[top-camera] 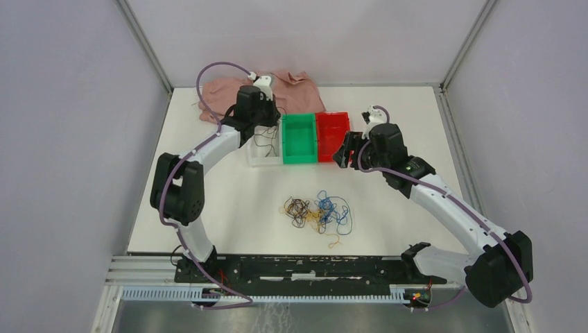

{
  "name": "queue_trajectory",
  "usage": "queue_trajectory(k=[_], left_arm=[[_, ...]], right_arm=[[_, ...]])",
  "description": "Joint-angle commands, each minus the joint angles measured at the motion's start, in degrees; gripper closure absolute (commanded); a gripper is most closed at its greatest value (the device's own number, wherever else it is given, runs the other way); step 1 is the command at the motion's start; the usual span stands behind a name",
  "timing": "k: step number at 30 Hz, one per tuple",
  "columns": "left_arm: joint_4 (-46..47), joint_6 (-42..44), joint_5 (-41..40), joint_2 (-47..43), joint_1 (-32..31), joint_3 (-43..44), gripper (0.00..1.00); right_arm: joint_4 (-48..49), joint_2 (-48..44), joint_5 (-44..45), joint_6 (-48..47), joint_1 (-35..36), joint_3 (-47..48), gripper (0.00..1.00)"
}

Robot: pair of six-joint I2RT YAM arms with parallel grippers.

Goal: Untangle the cables

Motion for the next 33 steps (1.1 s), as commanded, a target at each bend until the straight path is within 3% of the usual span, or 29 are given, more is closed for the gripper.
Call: queue_trajectory(k=[1, 8, 16, 33], left_arm=[[3.16, -1.18, -0.93, -0.77, 2.04, 1.10, 0.97], [5.40, 11.32, -7.60, 0.85, 2.65, -2.36, 0.97], [10.54, 22.93, -9.48, 3.73, 1.39, -4.00, 0.97], [16.03, 31.19, -9.94, 7.66, 0.19, -7.77, 0.97]], right_arm=[[0.96, -0.79, 0.90, -0.86, -0.43, -0.40, 0.29], [1.37, 1.05, 0.14, -0.64, -0.50, 0.51, 0.30], [1.18, 2.15, 0.26, -0.93, -0.60, 0.78, 0.30], [1.71, 4.66, -0.86, -1.65, -1.58, 1.41, 0.31]])
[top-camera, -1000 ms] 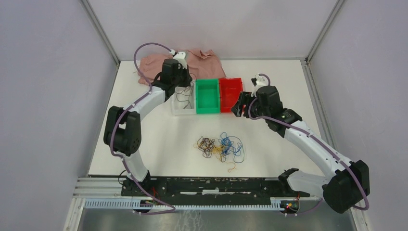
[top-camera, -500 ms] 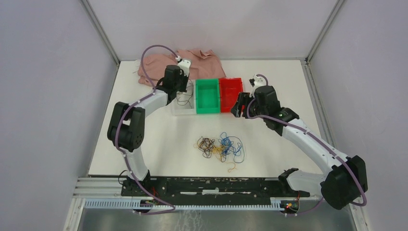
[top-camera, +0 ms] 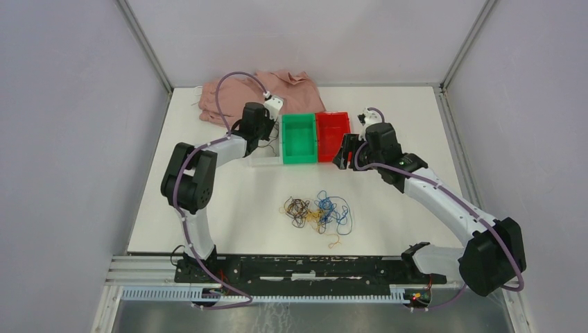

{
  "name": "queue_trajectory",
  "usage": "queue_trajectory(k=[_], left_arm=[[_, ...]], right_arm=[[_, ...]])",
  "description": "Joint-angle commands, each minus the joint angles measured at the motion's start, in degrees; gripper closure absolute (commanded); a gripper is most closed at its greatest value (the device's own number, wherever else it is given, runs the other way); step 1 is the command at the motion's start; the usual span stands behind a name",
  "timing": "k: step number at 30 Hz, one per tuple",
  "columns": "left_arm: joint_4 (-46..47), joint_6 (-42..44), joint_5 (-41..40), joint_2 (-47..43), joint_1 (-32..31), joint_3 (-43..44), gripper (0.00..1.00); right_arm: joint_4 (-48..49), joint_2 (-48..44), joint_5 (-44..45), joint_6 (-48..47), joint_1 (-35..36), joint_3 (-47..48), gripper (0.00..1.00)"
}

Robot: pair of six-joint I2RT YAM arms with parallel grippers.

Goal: Untangle the cables

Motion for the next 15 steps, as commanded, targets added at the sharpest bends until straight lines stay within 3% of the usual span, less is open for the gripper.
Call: queue_trajectory(k=[1, 7, 10, 15], left_arm=[[4.25, 4.31, -0.49, -0.32, -0.43, -0.41, 0.97], [0.67, 5.18, 1.66, -4.56, -0.16, 1.04, 0.79], [-5.71, 4.63, 6.04, -6.69, 0.39, 3.43, 0.58], [-16.89, 6.85, 12.76, -8.86, 1.04, 7.47, 0.34]], right_arm=[[2.31, 0.08, -0.58, -0.75, -0.59, 1.90, 0.31], [2.40, -0.33, -1.16, -0.75, -0.97, 1.89, 0.31], [2.48, -0.43, -1.60, -0.54, -1.12, 1.97, 0.31], [2.62, -0.91, -2.14, -0.07, -1.24, 2.13, 0.31]])
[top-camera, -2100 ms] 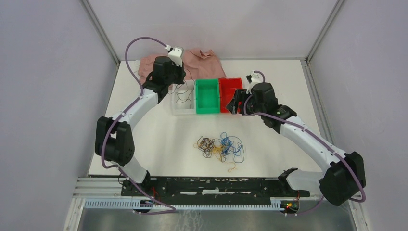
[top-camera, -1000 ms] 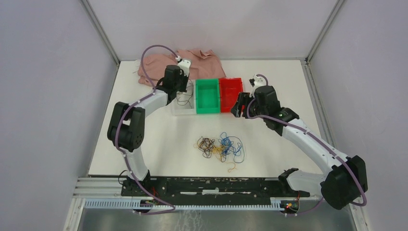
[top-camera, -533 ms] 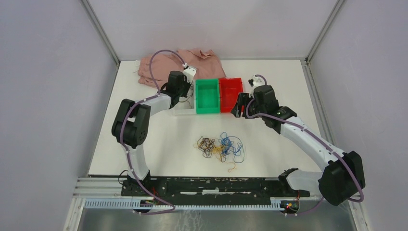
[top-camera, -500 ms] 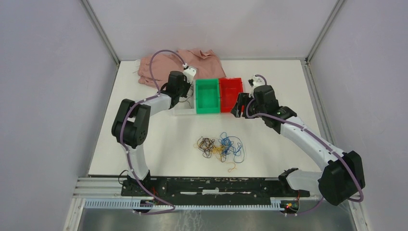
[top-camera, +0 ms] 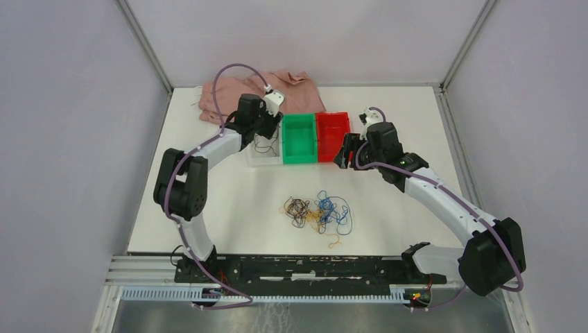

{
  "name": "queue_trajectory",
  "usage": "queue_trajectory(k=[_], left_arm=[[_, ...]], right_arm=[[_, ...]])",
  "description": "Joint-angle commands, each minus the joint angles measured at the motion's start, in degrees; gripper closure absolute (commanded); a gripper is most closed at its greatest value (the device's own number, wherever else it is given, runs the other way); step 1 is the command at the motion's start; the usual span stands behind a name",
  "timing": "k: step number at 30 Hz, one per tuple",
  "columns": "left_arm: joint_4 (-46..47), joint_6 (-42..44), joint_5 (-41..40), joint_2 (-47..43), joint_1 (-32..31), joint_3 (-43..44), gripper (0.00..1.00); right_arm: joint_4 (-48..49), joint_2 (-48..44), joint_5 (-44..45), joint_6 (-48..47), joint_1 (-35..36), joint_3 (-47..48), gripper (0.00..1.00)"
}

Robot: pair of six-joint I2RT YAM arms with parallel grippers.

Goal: Untangle the cables

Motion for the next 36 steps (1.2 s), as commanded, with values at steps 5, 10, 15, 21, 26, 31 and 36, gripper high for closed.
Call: queue_trajectory(k=[5, 10, 15, 21, 26, 31, 36], left_arm=[[-19.83, 11.67, 10.61, -5.95, 0.95, 7.41, 0.24], [-26.16, 16.81, 10.53, -7.13, 1.62, 7.99, 0.13], [-28.86, 15.49, 13.71, -7.33, 2.37, 12.08, 0.12], [-33.71, 14.79, 19.74, -4.35, 2.11, 18.37, 0.13], [-32.51, 15.65, 18.95, -3.38, 1.74, 15.95, 0.17], [-32.03, 13.80, 18.47, -4.70, 1.27, 12.56, 0.19], [-38.11, 13.23, 24.32, -9.59, 0.60, 10.04, 0.18]], right_arm=[[1.94, -1.65, -0.98, -0.34, -0.40, 2.46, 0.31], [2.08, -1.82, -1.39, -0.38, -0.71, 2.22, 0.31], [2.87, -1.95, -1.86, 0.21, -0.77, 1.34, 0.31], [2.92, -2.14, -1.84, 0.17, -0.90, 1.06, 0.31], [2.63, -2.25, -1.78, -0.09, -1.22, 0.62, 0.31], [1.08, -1.03, -2.30, 0.41, -1.25, 0.14, 0.31], [1.92, -1.14, -7.03, 2.19, -1.25, -4.67, 0.33]])
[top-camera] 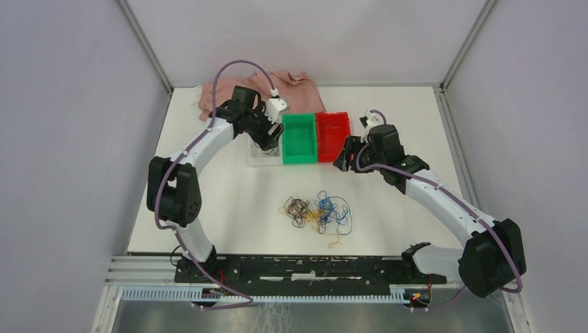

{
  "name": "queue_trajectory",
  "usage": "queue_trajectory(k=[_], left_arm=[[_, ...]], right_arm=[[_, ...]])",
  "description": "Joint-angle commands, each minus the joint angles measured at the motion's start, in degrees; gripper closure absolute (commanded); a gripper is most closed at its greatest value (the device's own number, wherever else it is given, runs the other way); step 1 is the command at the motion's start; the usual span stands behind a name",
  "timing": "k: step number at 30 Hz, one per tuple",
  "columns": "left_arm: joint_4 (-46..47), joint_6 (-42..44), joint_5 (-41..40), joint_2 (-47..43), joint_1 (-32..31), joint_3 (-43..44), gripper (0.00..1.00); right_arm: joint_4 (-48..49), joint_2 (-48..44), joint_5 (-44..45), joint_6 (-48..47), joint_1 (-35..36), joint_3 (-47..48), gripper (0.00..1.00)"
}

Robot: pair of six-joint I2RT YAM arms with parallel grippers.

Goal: Untangle the cables

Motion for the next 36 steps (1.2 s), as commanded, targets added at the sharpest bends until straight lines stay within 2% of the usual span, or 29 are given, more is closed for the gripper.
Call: queue_trajectory(k=[1, 7, 12, 16, 22, 33, 36], left_arm=[[-4.47, -0.11, 7.41, -6.44, -1.03, -4.03, 0.17], [-6.46, -1.18, 13.93, -14.80, -5.29, -14.70, 0.15], [-2.68, -4.73, 12.91, -14.67, -13.48, -19.34, 0.18], [-1.46, -4.67, 11.88, -10.09, -18.37, -17.21, 0.22], [-2.55, -3.68, 14.82, -0.72, -21.62, -9.23, 0.38], [-5.01, 0.12, 17.12, 4.32, -22.30, -8.99, 0.40], [-5.12, 1.53, 17.26, 4.63, -22.30, -9.56, 0.47]], right_arm=[[2.15, -0.68, -5.73, 2.44, -0.16, -5.05, 0.34], [3.02, -2.06, -11.37, 4.77, 0.62, -12.24, 0.37], [3.19, -4.07, -11.32, 6.37, 0.81, -16.43, 0.39], [2.51, -5.05, -10.42, 7.00, 0.81, -17.07, 0.42], [1.49, -6.22, -9.11, 6.97, 0.78, -16.43, 0.45], [-1.79, -9.21, -6.61, 5.49, 0.73, -14.81, 0.47], [-2.10, -9.67, -6.19, 5.42, 0.71, -14.29, 0.48]])
